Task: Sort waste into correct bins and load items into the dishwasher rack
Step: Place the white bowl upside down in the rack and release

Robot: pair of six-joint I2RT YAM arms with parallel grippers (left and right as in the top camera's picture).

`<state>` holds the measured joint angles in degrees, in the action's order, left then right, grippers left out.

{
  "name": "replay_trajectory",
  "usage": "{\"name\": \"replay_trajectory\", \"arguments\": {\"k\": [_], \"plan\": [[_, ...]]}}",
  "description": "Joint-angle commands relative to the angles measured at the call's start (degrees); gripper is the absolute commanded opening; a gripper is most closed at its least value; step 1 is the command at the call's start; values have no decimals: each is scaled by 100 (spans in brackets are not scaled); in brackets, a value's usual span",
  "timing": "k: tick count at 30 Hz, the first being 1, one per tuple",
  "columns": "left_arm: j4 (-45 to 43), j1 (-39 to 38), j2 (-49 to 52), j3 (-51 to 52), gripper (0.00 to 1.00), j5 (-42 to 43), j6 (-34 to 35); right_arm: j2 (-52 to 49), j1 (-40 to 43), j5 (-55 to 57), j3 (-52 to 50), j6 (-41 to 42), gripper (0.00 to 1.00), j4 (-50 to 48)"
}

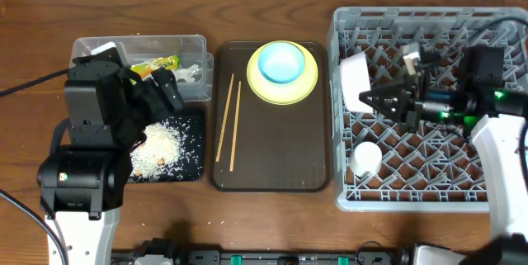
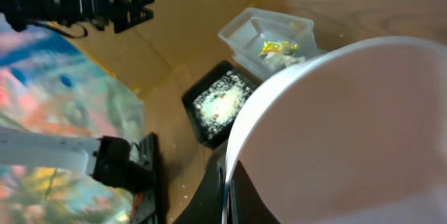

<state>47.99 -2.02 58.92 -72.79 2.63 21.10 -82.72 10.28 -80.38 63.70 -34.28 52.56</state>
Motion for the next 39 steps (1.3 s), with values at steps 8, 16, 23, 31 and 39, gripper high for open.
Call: {"name": "replay_trajectory", "arguments": {"k": [8,16,23,31,39], "plan": [[0,24,24,-83,91,-9,-50,-850,389,-898,-833,-160,1,-643],[2,24,24,-83,91,-9,-50,-1401,396,-898,-914,-208,1,-723],[0,24,24,-83,91,-9,-50,-1519,472,-695,-914,-256,1,-739],[0,24,24,-83,91,-9,-50,-1517,726,-155,-914,168,9,-426],[0,24,24,-83,91,-9,-50,-1517,1196,2,-914,297,19,-251]]}}
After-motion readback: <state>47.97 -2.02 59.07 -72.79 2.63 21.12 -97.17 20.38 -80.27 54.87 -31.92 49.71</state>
